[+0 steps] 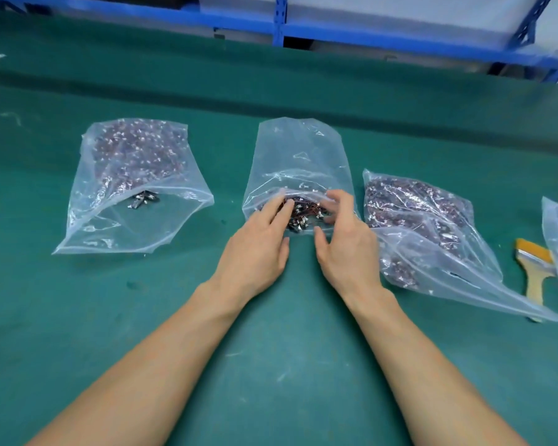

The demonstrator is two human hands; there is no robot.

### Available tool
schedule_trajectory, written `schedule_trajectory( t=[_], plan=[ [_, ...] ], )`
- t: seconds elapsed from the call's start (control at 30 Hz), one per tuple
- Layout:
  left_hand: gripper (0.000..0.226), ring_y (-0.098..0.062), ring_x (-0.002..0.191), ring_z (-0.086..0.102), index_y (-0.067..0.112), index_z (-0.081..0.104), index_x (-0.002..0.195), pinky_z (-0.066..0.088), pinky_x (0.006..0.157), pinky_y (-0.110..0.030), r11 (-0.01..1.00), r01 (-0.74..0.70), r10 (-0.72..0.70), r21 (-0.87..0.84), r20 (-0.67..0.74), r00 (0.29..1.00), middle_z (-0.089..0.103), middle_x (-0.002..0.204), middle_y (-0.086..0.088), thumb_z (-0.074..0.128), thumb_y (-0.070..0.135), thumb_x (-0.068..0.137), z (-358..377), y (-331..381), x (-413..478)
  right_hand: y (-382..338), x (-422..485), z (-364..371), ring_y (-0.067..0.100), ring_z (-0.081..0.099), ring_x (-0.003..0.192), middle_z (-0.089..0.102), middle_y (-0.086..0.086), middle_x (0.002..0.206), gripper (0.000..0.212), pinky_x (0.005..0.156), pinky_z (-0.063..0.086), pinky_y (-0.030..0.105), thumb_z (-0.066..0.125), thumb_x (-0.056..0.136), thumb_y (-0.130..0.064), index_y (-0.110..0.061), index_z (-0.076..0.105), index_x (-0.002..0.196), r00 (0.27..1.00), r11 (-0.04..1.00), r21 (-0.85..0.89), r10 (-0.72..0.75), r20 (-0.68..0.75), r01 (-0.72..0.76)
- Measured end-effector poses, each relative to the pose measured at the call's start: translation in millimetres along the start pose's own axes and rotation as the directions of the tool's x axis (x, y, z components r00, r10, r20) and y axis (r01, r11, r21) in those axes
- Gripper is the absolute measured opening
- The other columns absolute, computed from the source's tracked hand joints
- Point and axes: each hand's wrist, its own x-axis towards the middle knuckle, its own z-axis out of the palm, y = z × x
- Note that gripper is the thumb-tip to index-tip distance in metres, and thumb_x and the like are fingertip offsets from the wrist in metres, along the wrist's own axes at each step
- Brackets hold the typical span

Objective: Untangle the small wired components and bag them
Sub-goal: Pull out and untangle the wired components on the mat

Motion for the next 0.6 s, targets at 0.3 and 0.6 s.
schedule_trajectory(
  t=[0.3,0.6],
  plan=[
    [0.037,-0.024,0.124,0.042,0.022,0.059,0.137,0.047,0.096,-0.044,0.998,0.061,-0.062,0.013,0.060,0.996,0.052,0.137,0.002,0.051,0.021,0.101,2.3,-8.8,18.4,8.3,4.4,10.1,0.027,0.054,0.116,0.061,0.000,0.128,0.027,0.089,0.049,0.040,0.060,0.095,-0.013,-0.013,0.067,0.121,0.994,0.996,-0.086,0.001,0.109,0.009],
    [0.011,-0.023,0.106,0.059,0.017,0.074,0.100,0.050,0.086,-0.042,0.994,0.054,-0.061,-0.094,-0.075,0.995,0.064,0.115,0.005,0.065,0.020,0.095,-1.9,-10.7,19.4,4.1,13.9,13.3,0.029,0.050,0.115,0.056,-0.003,0.132,0.030,0.084,0.048,0.037,0.059,0.098,-0.028,-0.022,0.067,0.126,0.989,0.985,-0.172,0.012,0.149,0.014]
  ],
)
